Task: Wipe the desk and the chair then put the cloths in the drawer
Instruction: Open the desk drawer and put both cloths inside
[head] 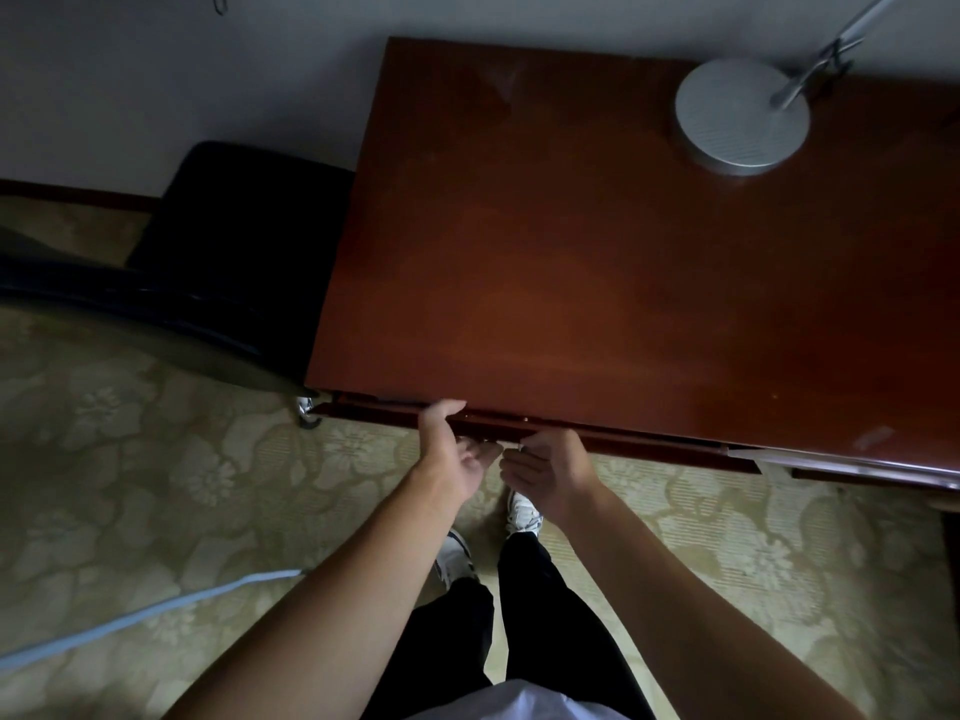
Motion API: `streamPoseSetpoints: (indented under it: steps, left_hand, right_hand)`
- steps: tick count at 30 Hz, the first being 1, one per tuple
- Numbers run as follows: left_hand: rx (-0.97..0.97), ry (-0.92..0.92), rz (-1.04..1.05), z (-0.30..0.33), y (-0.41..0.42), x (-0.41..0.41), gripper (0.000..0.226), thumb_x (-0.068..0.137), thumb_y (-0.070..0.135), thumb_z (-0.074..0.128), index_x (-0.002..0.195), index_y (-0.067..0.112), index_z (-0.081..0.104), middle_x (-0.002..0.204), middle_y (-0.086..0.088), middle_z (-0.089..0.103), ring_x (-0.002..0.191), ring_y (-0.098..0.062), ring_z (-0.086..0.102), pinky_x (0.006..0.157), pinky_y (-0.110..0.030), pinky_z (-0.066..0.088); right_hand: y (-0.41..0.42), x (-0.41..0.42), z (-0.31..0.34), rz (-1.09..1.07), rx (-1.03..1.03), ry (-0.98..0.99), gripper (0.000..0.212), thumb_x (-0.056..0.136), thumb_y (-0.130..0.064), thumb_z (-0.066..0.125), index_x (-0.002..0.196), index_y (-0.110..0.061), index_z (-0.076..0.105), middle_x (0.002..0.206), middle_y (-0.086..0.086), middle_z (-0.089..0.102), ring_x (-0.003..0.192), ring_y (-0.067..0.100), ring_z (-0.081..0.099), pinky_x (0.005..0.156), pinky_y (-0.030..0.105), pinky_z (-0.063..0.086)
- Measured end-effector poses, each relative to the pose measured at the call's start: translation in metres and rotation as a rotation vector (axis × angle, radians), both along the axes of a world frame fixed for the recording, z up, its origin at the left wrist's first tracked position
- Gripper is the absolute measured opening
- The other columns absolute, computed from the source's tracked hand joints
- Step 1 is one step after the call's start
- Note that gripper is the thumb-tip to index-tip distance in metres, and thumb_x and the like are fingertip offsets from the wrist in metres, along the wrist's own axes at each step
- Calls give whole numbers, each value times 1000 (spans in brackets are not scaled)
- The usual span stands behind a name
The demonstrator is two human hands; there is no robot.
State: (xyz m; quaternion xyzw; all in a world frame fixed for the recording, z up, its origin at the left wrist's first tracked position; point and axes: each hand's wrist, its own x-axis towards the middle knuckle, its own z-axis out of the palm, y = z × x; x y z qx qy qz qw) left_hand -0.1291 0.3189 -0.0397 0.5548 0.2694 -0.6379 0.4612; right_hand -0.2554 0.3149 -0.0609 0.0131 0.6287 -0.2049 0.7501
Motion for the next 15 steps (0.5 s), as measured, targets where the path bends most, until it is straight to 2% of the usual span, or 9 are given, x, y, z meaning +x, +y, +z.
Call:
streamPoseSetpoints:
  steps: [2, 5, 7, 11, 15]
  left_hand:
    - [-22, 24, -5, 0, -10, 3, 30, 88, 23, 59, 105, -2, 53, 122, -23, 57, 113, -37, 58, 107, -47, 44]
    - [-53, 22, -16, -1, -28, 7, 43, 88, 29, 60, 116, -2, 51, 121, -23, 59, 115, -38, 58, 106, -49, 45]
    - [-27, 12, -10, -2, -32, 6, 49, 86, 31, 62, 120, -3, 52, 124, -25, 59, 116, -41, 58, 104, -50, 47]
    - [-35, -41, -167, -3, -26, 7, 35, 91, 30, 58, 106, -1, 55, 126, -22, 59, 119, -35, 58, 105, -44, 46]
    - [-15, -178, -468, 1, -24, 16, 46, 92, 33, 58, 125, 1, 51, 121, -23, 61, 103, -33, 61, 79, -40, 53]
  right_hand:
    - [-15, 2, 1, -49, 1, -25, 10, 90, -6, 45, 91, 1, 53, 95, 18, 53, 87, 31, 55, 86, 39, 47]
    - [-32, 10, 2, -75, 2, -8, 14, 89, -7, 42, 85, 0, 54, 86, 17, 57, 72, 27, 51, 75, 34, 46]
    - [-35, 13, -1, -88, 4, 21, 17, 89, -8, 42, 80, -1, 55, 83, 17, 61, 73, 27, 54, 75, 34, 47]
    - [-31, 11, -7, 60, -22, 112, 17, 90, -15, 47, 90, -3, 59, 90, 15, 62, 79, 26, 58, 69, 33, 49]
    - [-36, 7, -1, 365, -75, 244, 14, 91, -19, 52, 88, -6, 58, 83, 12, 60, 71, 24, 57, 66, 32, 49]
